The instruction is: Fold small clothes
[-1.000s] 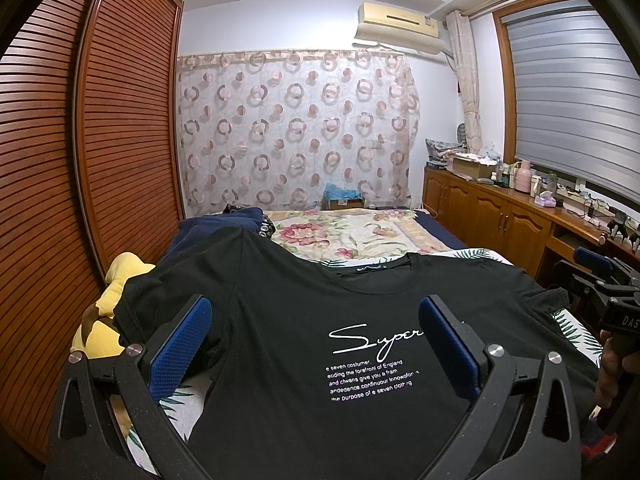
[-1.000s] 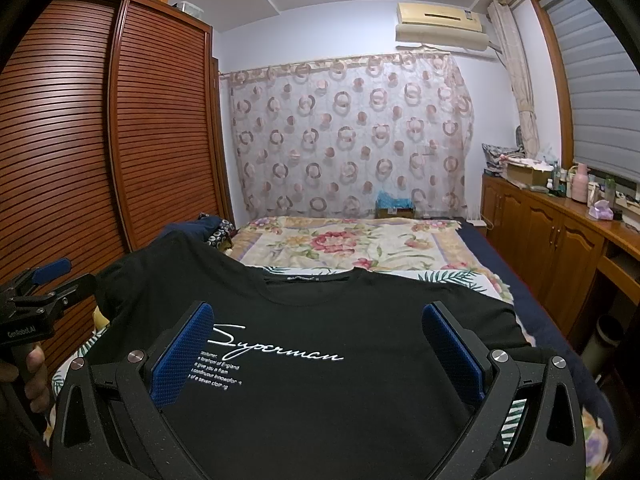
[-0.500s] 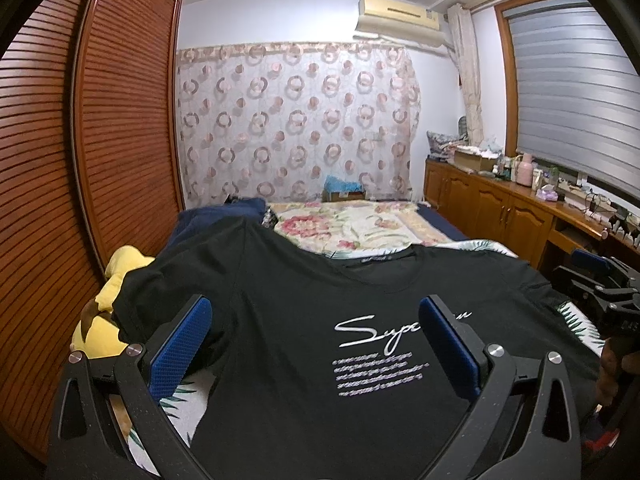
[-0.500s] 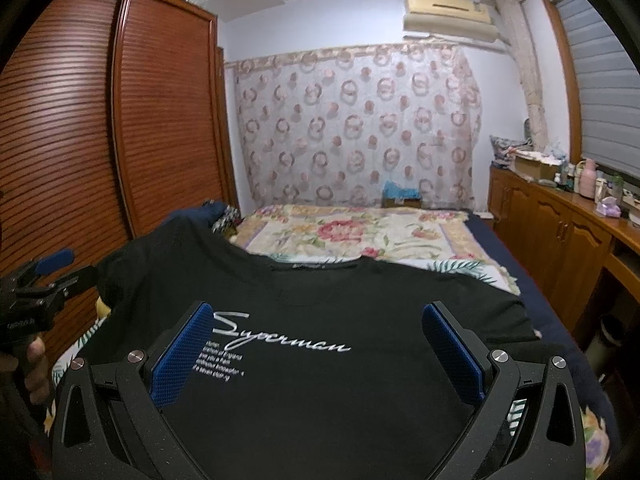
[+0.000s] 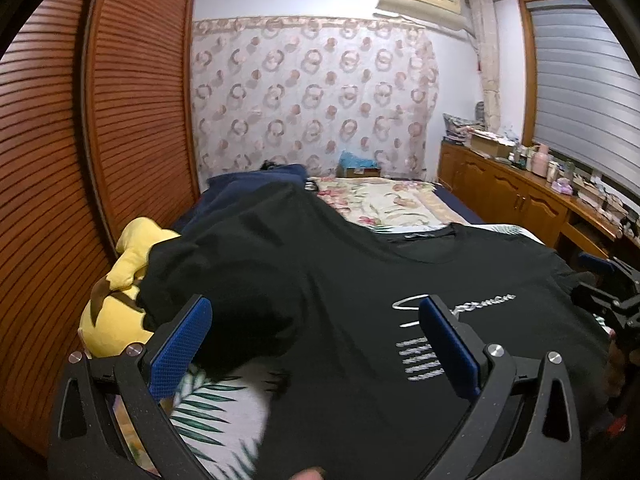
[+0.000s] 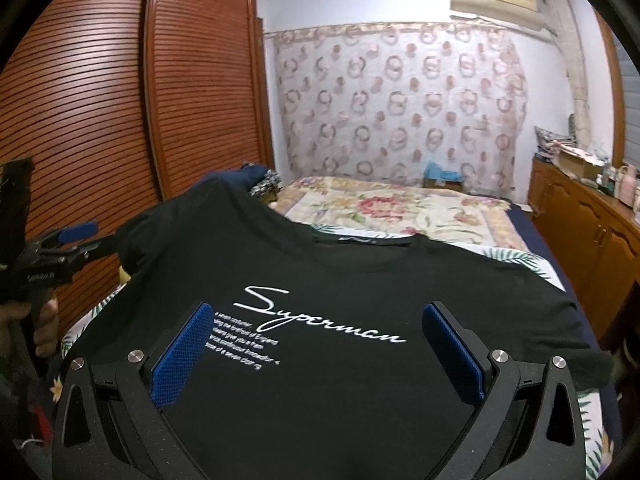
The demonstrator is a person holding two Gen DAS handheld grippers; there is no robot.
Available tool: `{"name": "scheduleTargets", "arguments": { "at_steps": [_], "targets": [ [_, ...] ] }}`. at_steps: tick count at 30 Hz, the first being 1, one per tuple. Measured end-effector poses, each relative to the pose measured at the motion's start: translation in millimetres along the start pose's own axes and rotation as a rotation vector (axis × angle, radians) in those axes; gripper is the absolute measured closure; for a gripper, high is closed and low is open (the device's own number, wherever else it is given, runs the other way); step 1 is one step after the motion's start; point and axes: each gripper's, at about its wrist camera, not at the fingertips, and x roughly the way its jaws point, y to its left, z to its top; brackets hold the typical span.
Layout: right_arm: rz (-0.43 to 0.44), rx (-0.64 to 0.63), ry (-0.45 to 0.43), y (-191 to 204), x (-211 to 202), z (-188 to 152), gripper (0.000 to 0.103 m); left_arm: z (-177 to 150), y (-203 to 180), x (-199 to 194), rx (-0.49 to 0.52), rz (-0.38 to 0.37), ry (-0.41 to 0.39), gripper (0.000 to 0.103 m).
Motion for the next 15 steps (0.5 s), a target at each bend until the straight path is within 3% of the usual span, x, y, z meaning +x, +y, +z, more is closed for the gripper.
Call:
{"name": "scheduleTargets", "arguments": {
  "at_steps": [6, 15],
  "targets": [
    [0.017, -0.028, 0.034, -8, 13, 5, 0.0, 3, 30, 10, -0.038, -0.012, 0.01, 0.001],
    [0.046, -0.056, 0.053, -4, 33, 4, 0.0, 7, 81, 39, -0.098, 0.011, 0.058, 0.032]
  ]
}}
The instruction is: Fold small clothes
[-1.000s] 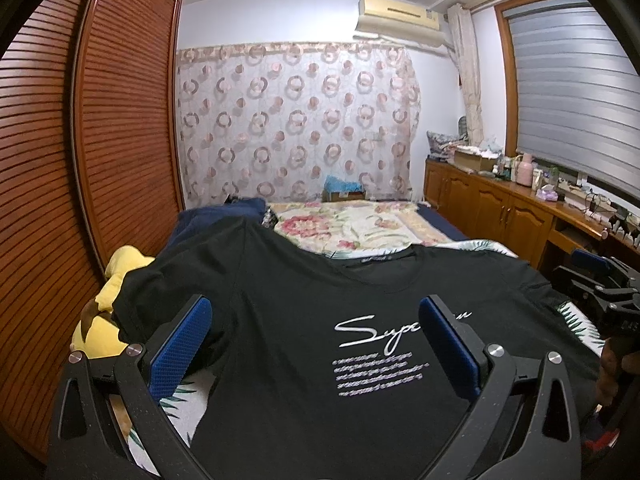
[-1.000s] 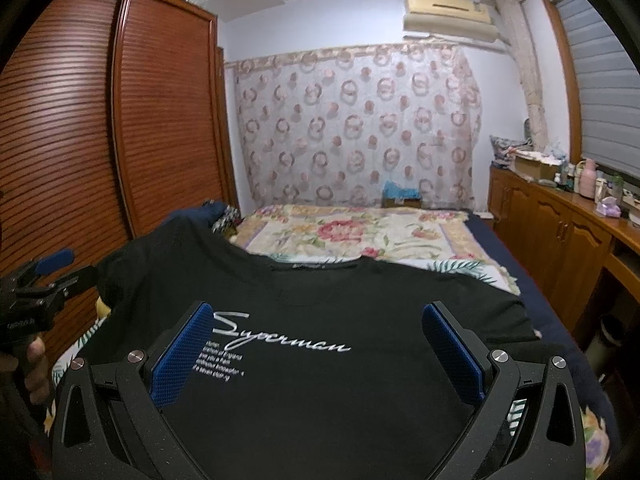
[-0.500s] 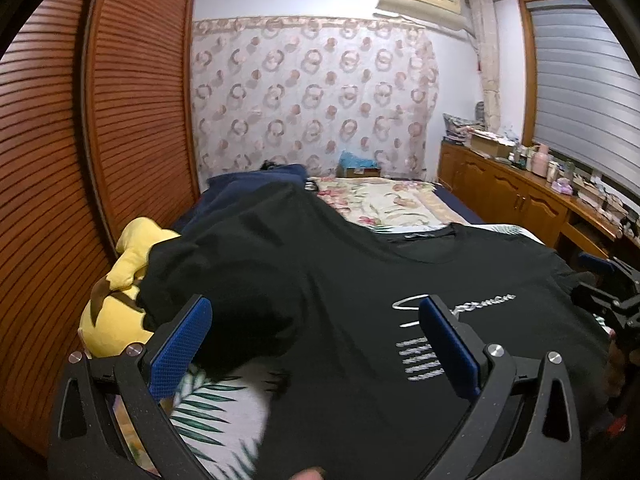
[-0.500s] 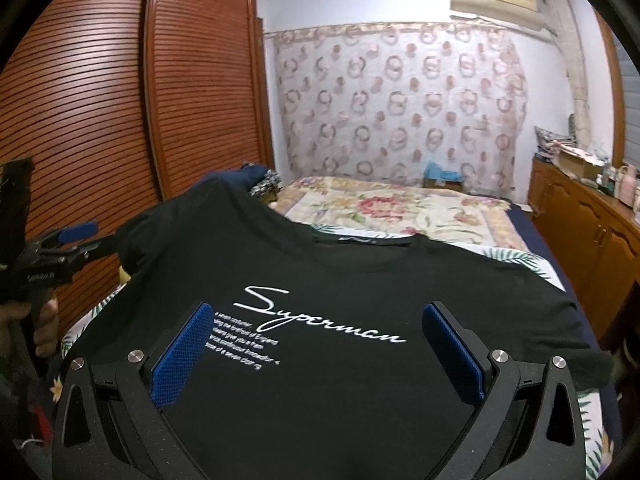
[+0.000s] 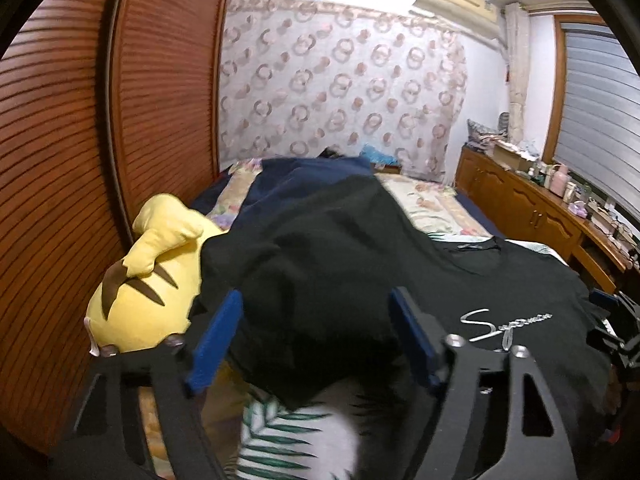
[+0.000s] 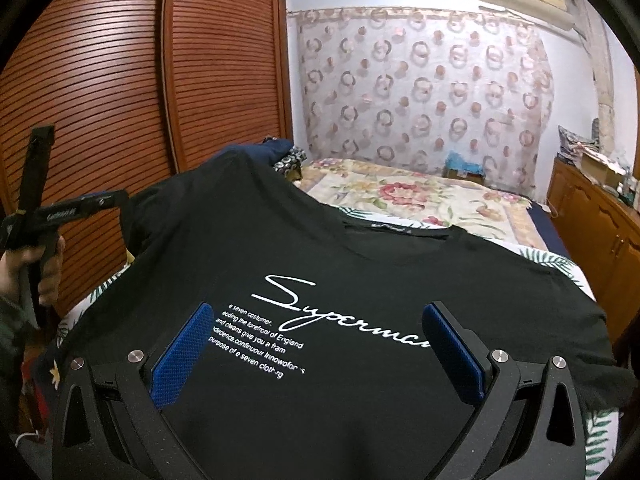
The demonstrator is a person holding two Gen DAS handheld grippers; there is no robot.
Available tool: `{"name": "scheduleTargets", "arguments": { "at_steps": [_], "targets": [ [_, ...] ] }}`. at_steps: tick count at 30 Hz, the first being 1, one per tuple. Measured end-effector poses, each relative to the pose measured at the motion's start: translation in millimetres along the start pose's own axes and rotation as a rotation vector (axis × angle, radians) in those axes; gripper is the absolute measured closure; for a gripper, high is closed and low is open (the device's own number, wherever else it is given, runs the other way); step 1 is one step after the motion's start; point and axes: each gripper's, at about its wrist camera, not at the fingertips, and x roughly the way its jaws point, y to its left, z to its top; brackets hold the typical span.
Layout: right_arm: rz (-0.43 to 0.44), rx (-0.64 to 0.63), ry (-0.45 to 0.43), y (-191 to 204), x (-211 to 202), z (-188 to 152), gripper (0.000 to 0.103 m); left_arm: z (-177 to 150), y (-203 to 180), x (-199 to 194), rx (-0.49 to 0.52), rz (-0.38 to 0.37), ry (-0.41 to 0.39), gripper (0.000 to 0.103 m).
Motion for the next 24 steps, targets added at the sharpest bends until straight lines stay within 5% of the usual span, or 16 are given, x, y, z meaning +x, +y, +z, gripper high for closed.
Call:
{"name": "scheduleTargets", "arguments": {
  "at_steps": [14, 19, 24],
  "targets": [
    [0.031, 0.014, 0.029, 2, 8, -2, 0.0, 18, 42, 56, -0.009, 0.082, 0.116, 0.049],
    [0.035, 0.021, 0.03, 4, 7, -6, 0.0, 15, 47, 61, 0.003, 0.059, 0.14, 0.088],
    [0.03, 0.023, 0.026, 6, 6, -7, 0.0, 17, 41, 46, 0.014, 0.063, 0.101, 0.096]
  ]
}}
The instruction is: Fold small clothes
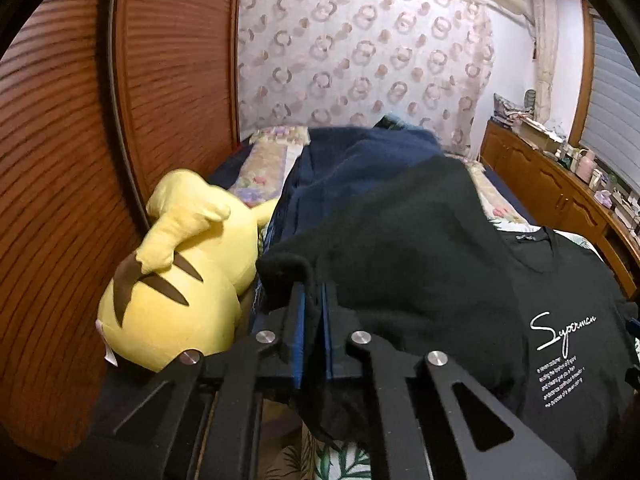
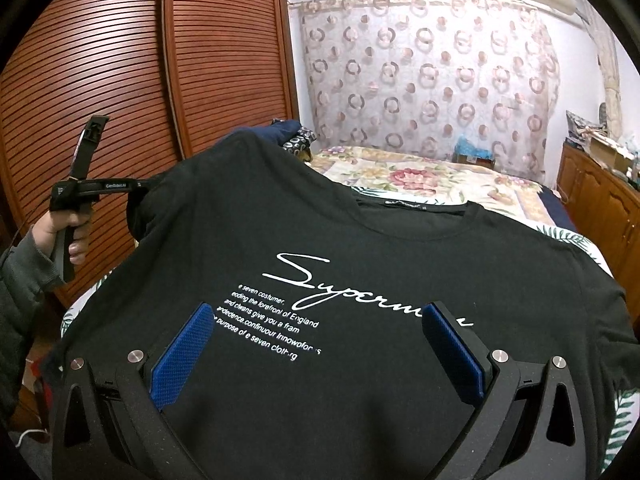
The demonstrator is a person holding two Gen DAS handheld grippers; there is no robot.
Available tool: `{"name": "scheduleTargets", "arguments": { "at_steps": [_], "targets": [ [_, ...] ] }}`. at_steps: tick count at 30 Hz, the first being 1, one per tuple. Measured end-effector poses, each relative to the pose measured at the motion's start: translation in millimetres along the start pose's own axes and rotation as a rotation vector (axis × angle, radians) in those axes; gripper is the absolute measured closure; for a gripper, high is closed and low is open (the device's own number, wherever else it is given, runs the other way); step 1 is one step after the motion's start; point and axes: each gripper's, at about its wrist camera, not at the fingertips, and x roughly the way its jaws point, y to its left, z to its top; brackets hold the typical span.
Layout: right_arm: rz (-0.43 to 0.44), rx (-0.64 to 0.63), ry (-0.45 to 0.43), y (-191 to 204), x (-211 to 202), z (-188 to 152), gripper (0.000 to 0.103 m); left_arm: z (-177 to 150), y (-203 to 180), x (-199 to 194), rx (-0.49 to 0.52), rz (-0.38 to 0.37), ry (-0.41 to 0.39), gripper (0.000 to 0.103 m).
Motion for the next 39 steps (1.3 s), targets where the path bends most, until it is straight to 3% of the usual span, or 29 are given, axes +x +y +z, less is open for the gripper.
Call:
{"name": "scheduleTargets", "arguments": {
  "at_steps": [4, 8, 12, 20, 27, 31, 32, 36, 39],
  "targets": [
    [-0.006, 0.006, -0.009, -1, -2, -2, 0.0, 6, -12, -23, 0.032, -0.012, -0.062, 0.097],
    [-0.015, 0.021, -0.018, -3, -4, -4, 0.0, 28, -36, -55, 0.065, -0.074, -0.134, 0.097],
    [-0.025, 0.035, -0.026, -4, -7, -5, 0.0, 49, -72, -73, 0.108, -0.189, -0.167, 0.097],
    [-0.055, 0.068, -0.045, -9, -15, -8, 0.0, 60, -149, -48, 0.245, -0.279, -0.12, 0.097],
    [-0.078, 0.099, -0.048, -1, -17, -10, 0.0, 52, -194, -29, 0.296, -0.351, -0.057, 0.097],
    [-0.089, 0.108, -0.053, 3, -19, -11, 0.0, 43, -212, -28, 0.327, -0.356, -0.035, 0.097],
    [-0.091, 0.111, -0.054, 4, -20, -12, 0.0, 42, -214, -27, 0.329, -0.355, -0.027, 0.095],
    [-0.101, 0.112, -0.056, 9, -21, -13, 0.0, 37, -208, -34, 0.295, -0.383, -0.031, 0.062],
    [-0.099, 0.11, -0.058, 13, -21, -12, 0.0, 32, -200, -41, 0.289, -0.381, -0.053, 0.058]
  ]
}}
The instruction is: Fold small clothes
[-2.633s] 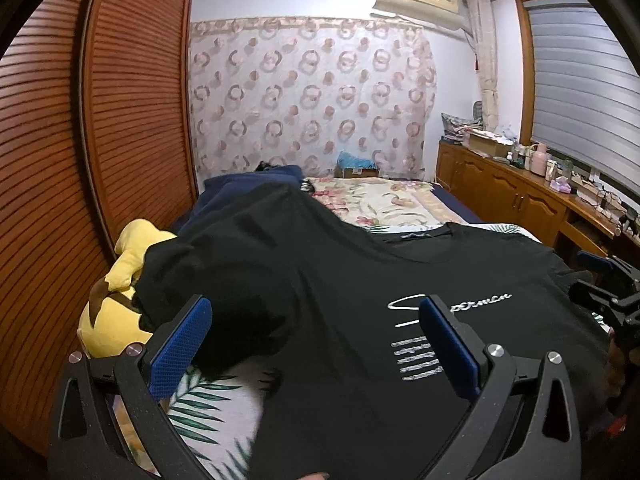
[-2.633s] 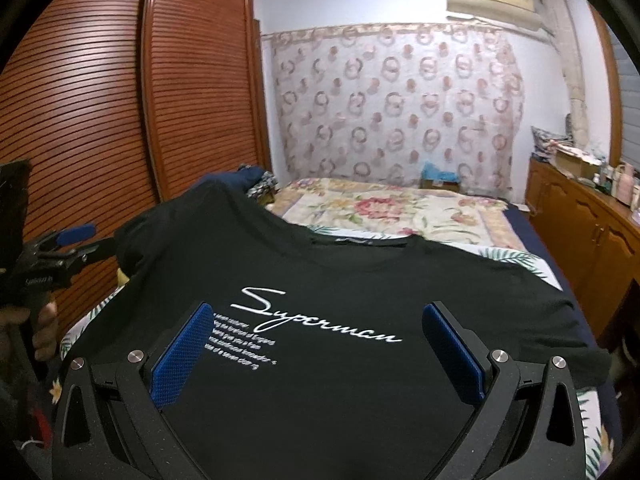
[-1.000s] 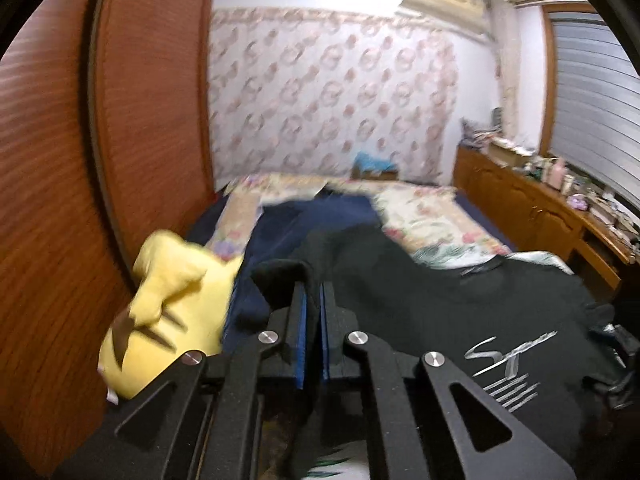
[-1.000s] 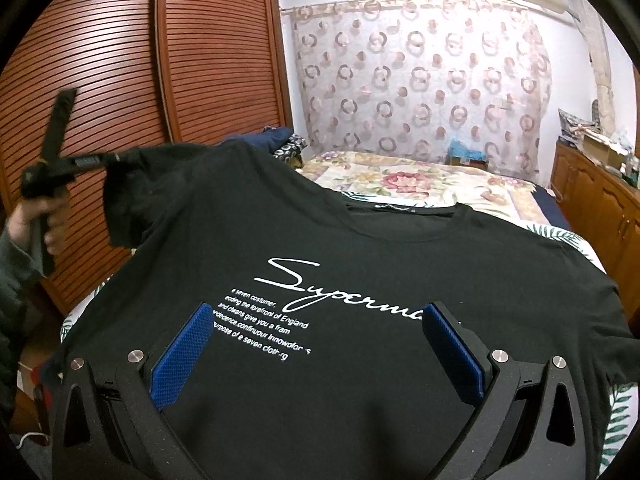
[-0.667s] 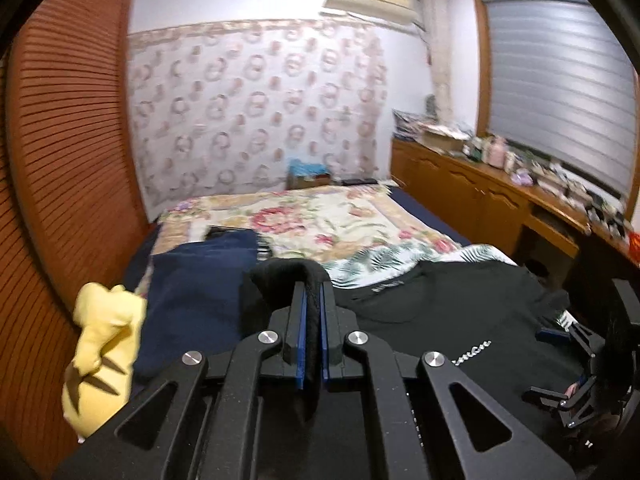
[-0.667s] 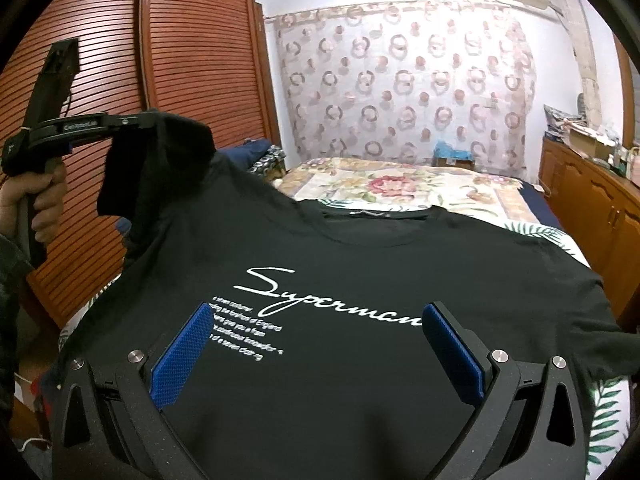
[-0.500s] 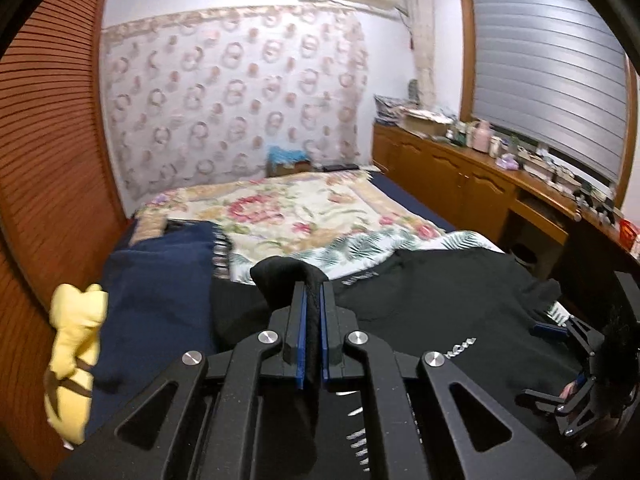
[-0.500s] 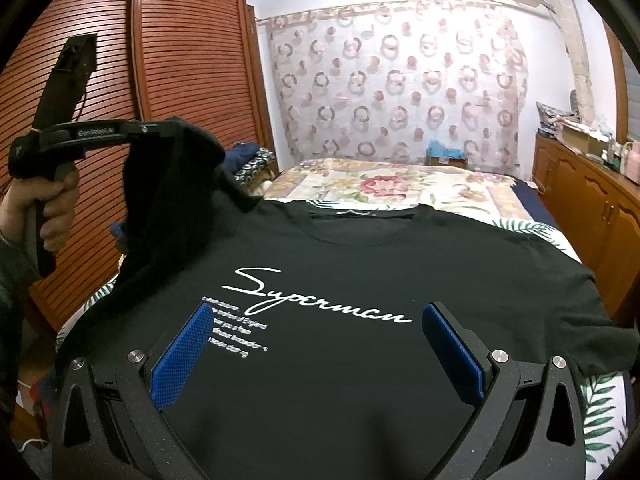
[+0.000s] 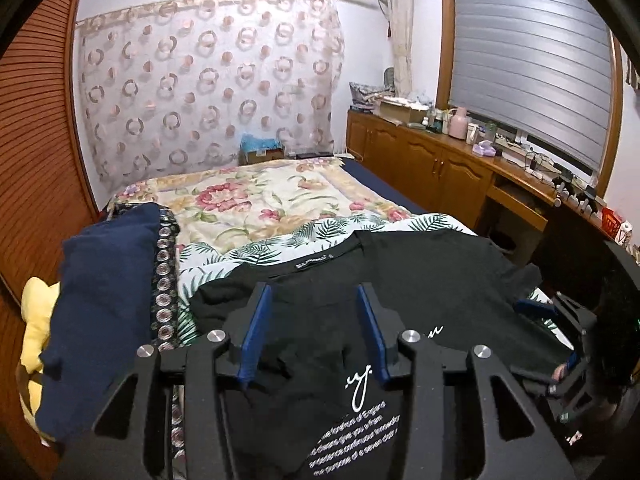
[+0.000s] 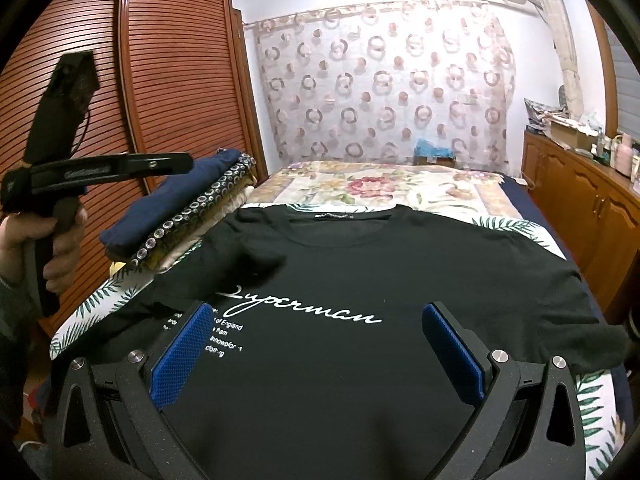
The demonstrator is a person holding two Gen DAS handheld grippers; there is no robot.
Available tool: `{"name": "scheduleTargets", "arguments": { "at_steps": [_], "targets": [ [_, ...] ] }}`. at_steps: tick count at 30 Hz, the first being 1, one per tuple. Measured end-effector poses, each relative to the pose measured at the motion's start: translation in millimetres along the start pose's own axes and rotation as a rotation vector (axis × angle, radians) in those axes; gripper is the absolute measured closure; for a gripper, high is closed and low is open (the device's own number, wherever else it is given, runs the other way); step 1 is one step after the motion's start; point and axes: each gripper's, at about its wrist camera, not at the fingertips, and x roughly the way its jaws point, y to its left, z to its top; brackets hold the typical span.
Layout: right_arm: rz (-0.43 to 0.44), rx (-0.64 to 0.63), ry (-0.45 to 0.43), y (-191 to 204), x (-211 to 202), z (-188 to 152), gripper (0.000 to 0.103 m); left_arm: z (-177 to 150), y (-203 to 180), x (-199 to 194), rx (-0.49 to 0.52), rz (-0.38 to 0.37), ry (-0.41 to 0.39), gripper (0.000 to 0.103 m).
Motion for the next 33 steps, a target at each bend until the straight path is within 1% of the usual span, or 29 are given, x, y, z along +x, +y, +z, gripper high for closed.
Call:
{"name": "scheduleTargets", "arguments": {
  "at_steps": [3, 5, 6, 7, 8, 10, 11, 13, 16, 20, 22, 23, 25, 29, 31, 32, 33],
  "targets": [
    [0.009, -0.014, -0.002, 0, 1, 2, 0.001, -8, 4, -8, 0.008, 0.031, -0.005, 0.057],
    [0.02, -0.031, 0.0, 5, 2, 6, 0.004, -17, 10, -16, 0.001, 0.045, -0.01, 0.039],
    [0.023, -0.039, 0.001, 5, 3, 8, 0.007, -21, 13, -18, -0.004, 0.052, -0.017, 0.021],
    [0.033, -0.051, 0.005, 9, 6, 11, 0.011, -27, 17, -23, -0.013, 0.059, -0.026, 0.02],
    [0.041, -0.06, 0.01, 9, 9, 14, 0.013, -31, 20, -26, -0.019, 0.066, -0.024, 0.02],
    [0.056, -0.084, 0.022, 11, 15, 20, 0.023, -38, 25, -29, -0.03, 0.077, -0.021, 0.02],
    [0.069, -0.099, 0.027, 12, 19, 24, 0.025, -43, 28, -33, -0.039, 0.084, -0.024, 0.02],
    [0.093, -0.12, 0.039, 12, 28, 31, 0.037, -54, 33, -40, -0.058, 0.107, -0.034, 0.02],
    [0.152, -0.14, 0.066, 15, 46, 42, 0.045, -66, 40, -45, -0.083, 0.119, -0.035, 0.02],
    [0.211, -0.169, 0.135, 24, 77, 48, 0.051, -82, 48, -46, -0.102, 0.128, -0.017, 0.02],
    [0.226, -0.184, 0.165, 27, 92, 51, 0.059, -87, 50, -46, -0.112, 0.131, -0.013, 0.02],
    [0.236, -0.193, 0.181, 31, 101, 52, 0.061, -90, 51, -46, -0.12, 0.13, -0.01, 0.02],
    [0.24, -0.218, 0.207, 37, 116, 52, 0.069, -95, 53, -45, -0.124, 0.127, -0.002, 0.02],
    [0.231, -0.262, 0.253, 52, 141, 50, 0.07, -99, 51, -41, -0.122, 0.13, 0.012, 0.02],
    [0.2, -0.286, 0.273, 54, 146, 47, 0.071, -104, 50, -41, -0.122, 0.125, 0.017, 0.02],
    [0.175, -0.297, 0.29, 58, 156, 48, 0.072, -105, 49, -41, -0.122, 0.124, 0.021, 0.02],
    [0.164, -0.303, 0.302, 58, 159, 47, 0.079, -106, 48, -40, -0.121, 0.123, 0.024, 0.02]
  ]
}}
